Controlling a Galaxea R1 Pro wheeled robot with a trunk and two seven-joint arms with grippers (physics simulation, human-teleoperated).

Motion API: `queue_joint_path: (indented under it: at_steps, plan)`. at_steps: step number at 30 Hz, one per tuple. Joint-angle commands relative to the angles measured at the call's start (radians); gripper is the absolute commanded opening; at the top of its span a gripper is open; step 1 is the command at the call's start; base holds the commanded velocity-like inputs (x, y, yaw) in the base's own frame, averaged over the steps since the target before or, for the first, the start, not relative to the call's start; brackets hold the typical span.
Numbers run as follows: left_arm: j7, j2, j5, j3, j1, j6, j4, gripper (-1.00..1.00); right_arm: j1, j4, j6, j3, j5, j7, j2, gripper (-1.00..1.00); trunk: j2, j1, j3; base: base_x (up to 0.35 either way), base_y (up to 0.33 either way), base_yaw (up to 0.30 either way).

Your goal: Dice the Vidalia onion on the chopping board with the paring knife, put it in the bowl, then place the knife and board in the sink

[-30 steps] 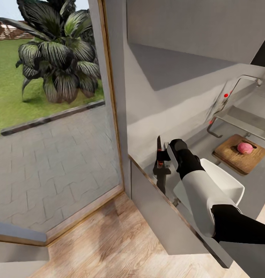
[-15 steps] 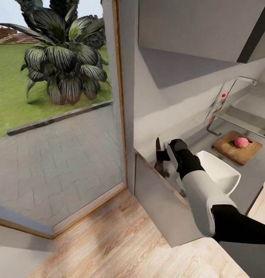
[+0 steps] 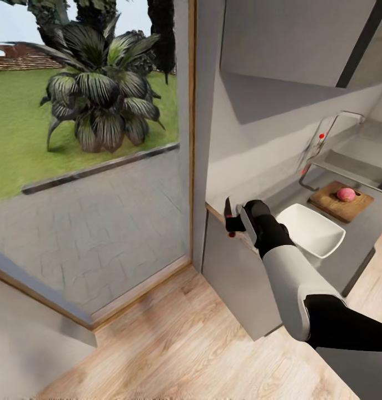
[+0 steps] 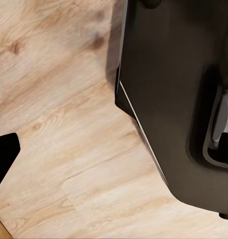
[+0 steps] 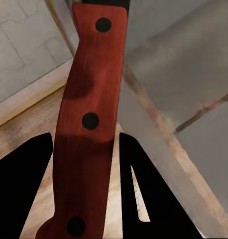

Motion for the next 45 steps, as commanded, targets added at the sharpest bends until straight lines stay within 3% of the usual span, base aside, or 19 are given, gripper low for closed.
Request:
queue_joint_path:
  at_steps: [1, 21, 29, 33, 42, 45]
  plan:
    - [0.000, 0.000, 0.006, -0.002, 0.000, -0.001, -0.002, 1.00, -0.001, -0.001, 0.004, -0.005, 0.010, 0.004, 0.002, -1.00, -0.002, 0.000, 0.000, -0.273, 0.192, 0.000]
    - [0.000, 0.000, 0.006, -0.002, 0.000, -0.001, -0.002, 1.00, -0.001, 0.000, 0.001, -0.004, 0.003, 0.007, 0.006, -1.00, -0.002, 0.000, 0.031, -0.305, 0.074, 0.000]
    - [0.000, 0.000, 0.006, -0.002, 0.000, -0.001, -0.002, 1.00, -0.001, 0.024, 0.000, -0.004, 0.003, 0.009, 0.040, -1.00, -0.002, 0.000, 0.044, -0.331, 0.000, 0.000]
    - [0.000, 0.000, 0.006, -0.002, 0.000, -0.002, -0.003, 1.00, -0.001, 0.038, -0.001, -0.003, 0.004, 0.010, 0.042, -1.00, -0.002, 0.000, 0.050, -0.316, 0.000, 0.034]
    - [0.000, 0.000, 0.006, -0.002, 0.000, -0.002, -0.003, 1.00, -0.001, 0.100, -0.058, -0.001, 0.005, 0.010, 0.042, -1.00, -0.002, 0.000, 0.064, -0.172, 0.000, 0.135]
    - [0.000, 0.000, 0.006, -0.002, 0.000, -0.003, -0.003, 1.00, -0.001, 0.150, -0.122, -0.001, 0.004, 0.046, 0.042, -1.00, -0.002, 0.000, 0.067, -0.024, 0.000, 0.213]
